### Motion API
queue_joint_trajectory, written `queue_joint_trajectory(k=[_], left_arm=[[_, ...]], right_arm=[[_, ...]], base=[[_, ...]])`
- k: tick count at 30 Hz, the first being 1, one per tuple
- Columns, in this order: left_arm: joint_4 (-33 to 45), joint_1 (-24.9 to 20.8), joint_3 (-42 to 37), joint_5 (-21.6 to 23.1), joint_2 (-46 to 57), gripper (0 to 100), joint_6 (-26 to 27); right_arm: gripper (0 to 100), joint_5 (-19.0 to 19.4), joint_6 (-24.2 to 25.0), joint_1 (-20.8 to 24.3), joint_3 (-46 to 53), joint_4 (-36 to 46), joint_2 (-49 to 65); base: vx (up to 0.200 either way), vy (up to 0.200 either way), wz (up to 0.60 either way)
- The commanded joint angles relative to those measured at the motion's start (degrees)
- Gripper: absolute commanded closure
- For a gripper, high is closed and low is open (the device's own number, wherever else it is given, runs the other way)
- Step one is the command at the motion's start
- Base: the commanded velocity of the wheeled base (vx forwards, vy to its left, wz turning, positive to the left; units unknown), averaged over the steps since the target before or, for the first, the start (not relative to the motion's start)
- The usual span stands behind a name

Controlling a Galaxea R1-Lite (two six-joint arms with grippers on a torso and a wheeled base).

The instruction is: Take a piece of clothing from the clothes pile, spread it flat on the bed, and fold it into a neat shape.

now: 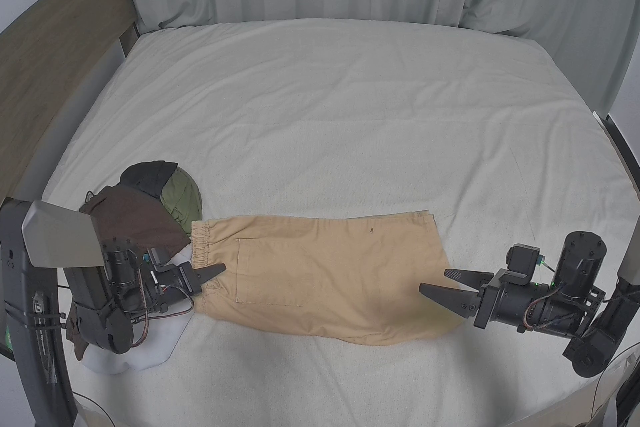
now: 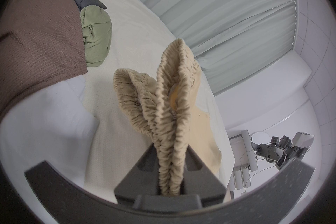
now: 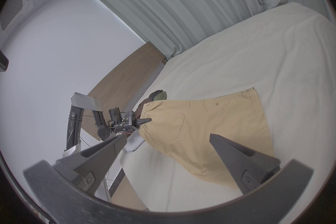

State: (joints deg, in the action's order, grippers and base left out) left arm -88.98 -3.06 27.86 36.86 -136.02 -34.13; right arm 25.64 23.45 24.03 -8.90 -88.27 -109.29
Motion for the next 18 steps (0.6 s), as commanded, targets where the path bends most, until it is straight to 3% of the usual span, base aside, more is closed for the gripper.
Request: queue_joint_trajectory(k=[1, 18], left_arm=[[-0.1, -0.3, 0.0, 0.0, 0.2, 100, -0.1], [-0.1, -3.6, -0.3, -1.4, 3.5, 100, -0.4]], right_arm=[[0, 0.0, 0.0, 0.0, -0.1, -0.1, 0.0], [0, 0.0, -0.1, 0.0, -0.1, -0.1, 0.1]], base=[[0.0, 0.0, 0.0], [0.0, 0.0, 0.0]])
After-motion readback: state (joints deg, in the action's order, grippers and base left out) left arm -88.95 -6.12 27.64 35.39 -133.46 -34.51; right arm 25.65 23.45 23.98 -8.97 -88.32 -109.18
